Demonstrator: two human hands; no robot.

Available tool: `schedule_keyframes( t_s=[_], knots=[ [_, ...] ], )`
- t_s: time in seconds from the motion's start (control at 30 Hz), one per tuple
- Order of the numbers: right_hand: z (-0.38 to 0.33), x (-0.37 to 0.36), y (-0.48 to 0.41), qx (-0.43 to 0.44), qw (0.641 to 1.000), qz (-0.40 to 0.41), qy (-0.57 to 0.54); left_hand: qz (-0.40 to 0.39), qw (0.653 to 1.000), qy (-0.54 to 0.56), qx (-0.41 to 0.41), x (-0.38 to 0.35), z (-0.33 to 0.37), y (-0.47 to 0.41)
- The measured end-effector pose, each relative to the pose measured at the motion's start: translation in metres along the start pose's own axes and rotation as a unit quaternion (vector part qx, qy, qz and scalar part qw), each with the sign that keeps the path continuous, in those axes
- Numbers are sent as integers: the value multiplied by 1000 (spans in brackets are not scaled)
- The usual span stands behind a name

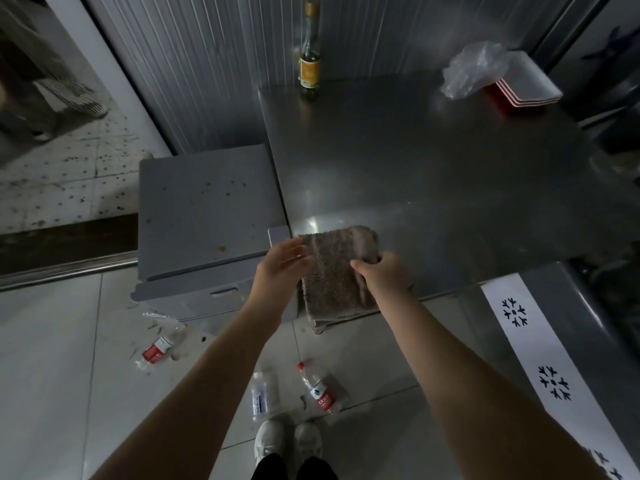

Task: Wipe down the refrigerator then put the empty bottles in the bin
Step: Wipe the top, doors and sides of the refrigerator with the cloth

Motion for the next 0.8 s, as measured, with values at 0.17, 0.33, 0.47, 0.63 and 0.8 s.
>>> schedule_keyframes(
  t_s=[0.17,0.33,0.47,0.63,0.8],
  knots=[
    [-10,3,2,24,999,-4,-27,0,1000,-21,3,6,0,-3],
    [-18,5,11,35,995,-42,-88,2,1000,-7,7,11,3,0],
    [-34,17,18,59,992,-30,-110,10,1000,13,-5,19,13,6],
    [-60,21,36,87,983,-57,-150,23,999,15,-31,37,26,16],
    [-85,23,61,101,981,-59,-153,28,998,24,-56,67,39,30]
  ],
)
Point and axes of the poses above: each hand's wrist, its own y-axis away from the middle knuckle, its own x-axis out of the back of the hand, z = x × y, the point moved 10 cm from there along -y, towards the middle knuckle, and after that the axes turned 14 degrees about z, right-handed, at the moved point
